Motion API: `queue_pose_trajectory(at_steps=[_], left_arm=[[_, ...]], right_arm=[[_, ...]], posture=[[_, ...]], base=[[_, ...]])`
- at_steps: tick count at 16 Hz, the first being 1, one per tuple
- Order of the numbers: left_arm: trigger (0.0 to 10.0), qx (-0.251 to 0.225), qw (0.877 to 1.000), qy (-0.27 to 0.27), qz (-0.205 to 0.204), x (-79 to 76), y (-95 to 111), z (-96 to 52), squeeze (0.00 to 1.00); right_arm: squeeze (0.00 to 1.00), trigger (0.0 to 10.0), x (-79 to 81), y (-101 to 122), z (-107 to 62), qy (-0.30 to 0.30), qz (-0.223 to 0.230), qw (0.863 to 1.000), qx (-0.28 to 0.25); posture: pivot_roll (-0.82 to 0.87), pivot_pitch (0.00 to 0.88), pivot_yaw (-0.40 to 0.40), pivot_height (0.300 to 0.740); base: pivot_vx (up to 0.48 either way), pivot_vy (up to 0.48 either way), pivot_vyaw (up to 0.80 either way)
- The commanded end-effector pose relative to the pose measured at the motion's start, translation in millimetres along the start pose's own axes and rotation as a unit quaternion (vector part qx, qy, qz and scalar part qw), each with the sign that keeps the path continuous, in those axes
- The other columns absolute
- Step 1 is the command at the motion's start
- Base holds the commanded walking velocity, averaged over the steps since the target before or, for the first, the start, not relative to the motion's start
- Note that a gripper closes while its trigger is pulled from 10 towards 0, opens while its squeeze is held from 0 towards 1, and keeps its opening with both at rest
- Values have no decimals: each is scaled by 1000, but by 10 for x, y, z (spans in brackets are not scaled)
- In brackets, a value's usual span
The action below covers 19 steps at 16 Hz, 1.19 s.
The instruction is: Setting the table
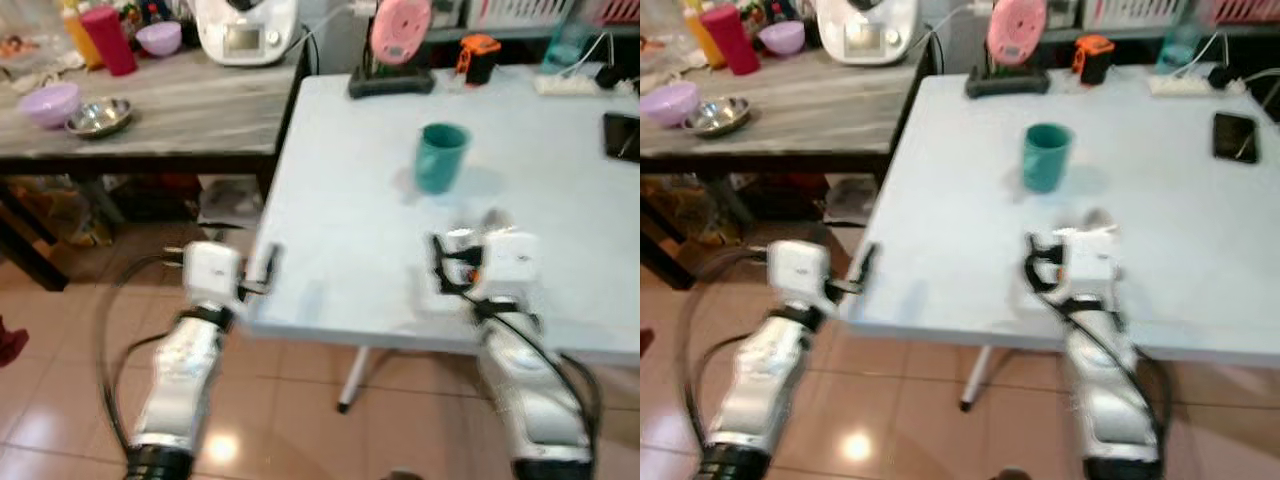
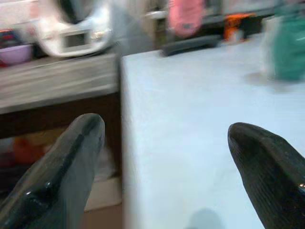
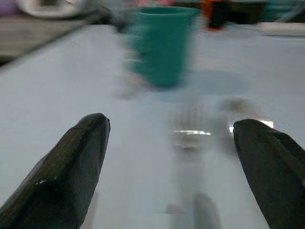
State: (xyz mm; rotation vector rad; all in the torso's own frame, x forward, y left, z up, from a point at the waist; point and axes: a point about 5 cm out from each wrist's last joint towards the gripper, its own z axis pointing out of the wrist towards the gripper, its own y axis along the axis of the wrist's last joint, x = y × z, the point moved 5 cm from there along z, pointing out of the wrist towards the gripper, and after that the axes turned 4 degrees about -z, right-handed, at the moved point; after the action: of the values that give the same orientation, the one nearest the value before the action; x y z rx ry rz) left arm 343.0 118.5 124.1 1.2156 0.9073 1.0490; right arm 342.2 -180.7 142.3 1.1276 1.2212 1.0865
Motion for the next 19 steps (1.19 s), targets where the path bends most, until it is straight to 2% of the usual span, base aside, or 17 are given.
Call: queue_pose_trajectory(at_steps=[1, 9, 10, 12, 13, 16, 19], left_arm=[[10000, 5, 1000, 6, 8, 87, -11, -22, 0], [10000, 19, 1000, -15, 7, 31, -112, -46, 0], [10000, 23, 999, -29, 4, -2, -129, -49, 0], [10000, 29, 995, -92, -10, -174, -164, -78, 0], [10000, 34, 993, -116, -2, -241, -192, -104, 0], [10000, 41, 989, -140, 0, -298, -228, -142, 0], [10000, 44, 984, -175, -2, -400, -252, -221, 0]], right_arm=[[0, 10000, 83, 20, -3, 7, 7, 1000, -1], [0, 10000, 174, 8, 33, 18, 12, 1000, 4], [0, 10000, 192, 9, 49, 19, 11, 1000, 6], [0, 10000, 238, 20, 122, 21, 13, 1000, 9], [0, 10000, 288, 35, 181, 27, 10, 1000, 12], [0, 10000, 376, 16, 243, 37, 9, 999, 22], [0, 10000, 397, -148, 260, 31, 13, 997, 63]], posture=[[-253, 89, 100, 740], [-250, 96, 97, 740], [-251, 97, 98, 740], [-252, 101, 98, 740], [-251, 105, 99, 740], [-246, 110, 97, 740], [-238, 116, 94, 740]], base=[[0, 0, 0], [0, 0, 0], [0, 0, 0], [0, 0, 0], [0, 0, 0], [0, 0, 0], [0, 0, 0]])
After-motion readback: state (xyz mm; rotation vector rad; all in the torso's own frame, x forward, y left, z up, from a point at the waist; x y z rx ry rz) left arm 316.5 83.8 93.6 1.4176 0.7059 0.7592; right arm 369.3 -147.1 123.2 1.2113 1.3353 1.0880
